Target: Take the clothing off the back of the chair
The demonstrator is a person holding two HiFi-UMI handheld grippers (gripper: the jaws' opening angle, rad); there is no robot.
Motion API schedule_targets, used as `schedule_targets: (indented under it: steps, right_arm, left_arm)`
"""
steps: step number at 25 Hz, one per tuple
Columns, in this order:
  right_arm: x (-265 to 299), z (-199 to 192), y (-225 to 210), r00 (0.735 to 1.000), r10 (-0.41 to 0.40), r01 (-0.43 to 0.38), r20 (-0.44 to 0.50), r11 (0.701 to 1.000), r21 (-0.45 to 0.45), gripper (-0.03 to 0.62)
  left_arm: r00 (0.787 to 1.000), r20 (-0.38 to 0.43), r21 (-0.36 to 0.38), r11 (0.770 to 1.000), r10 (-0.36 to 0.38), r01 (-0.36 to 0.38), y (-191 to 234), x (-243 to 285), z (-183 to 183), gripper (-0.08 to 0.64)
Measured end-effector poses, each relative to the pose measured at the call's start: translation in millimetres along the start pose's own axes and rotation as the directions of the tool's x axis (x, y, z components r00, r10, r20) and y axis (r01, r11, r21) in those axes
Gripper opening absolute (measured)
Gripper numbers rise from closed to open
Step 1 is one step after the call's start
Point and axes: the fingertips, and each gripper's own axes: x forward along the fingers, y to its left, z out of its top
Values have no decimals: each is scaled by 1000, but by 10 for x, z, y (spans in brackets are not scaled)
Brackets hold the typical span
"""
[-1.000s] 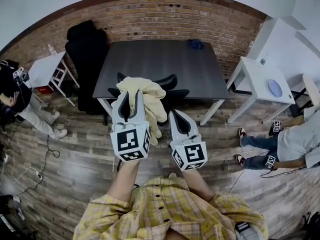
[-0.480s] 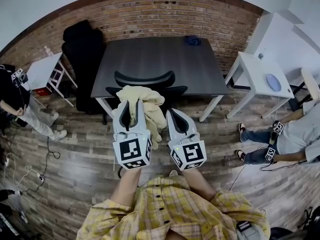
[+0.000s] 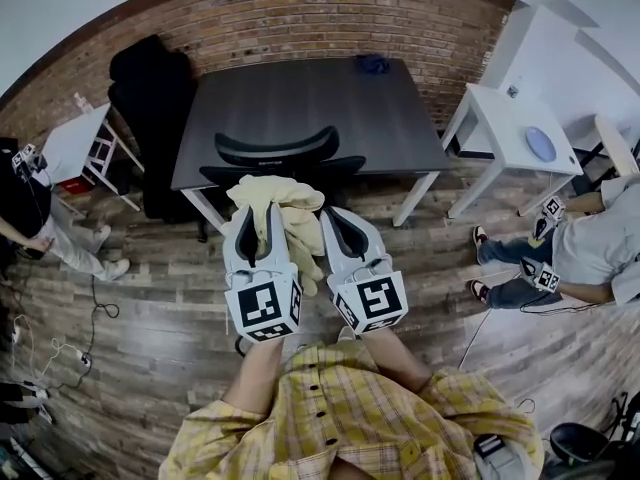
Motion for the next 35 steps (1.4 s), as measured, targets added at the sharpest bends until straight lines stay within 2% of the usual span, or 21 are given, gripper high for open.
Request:
schedule_targets:
  steps: [18,35]
  right_arm:
    - [-38,-83,7,1000,-12,12,-24,1000,-9,0]
    - [-49,-119,-6,999,-14,13,-34,1000,-20,0]
  left_arm:
    - [1000,-12,-1,1000,-7,7,-64,-154,-245,104]
    - [1000,-4,8,1000,-21,21,-154,-205,-297,106]
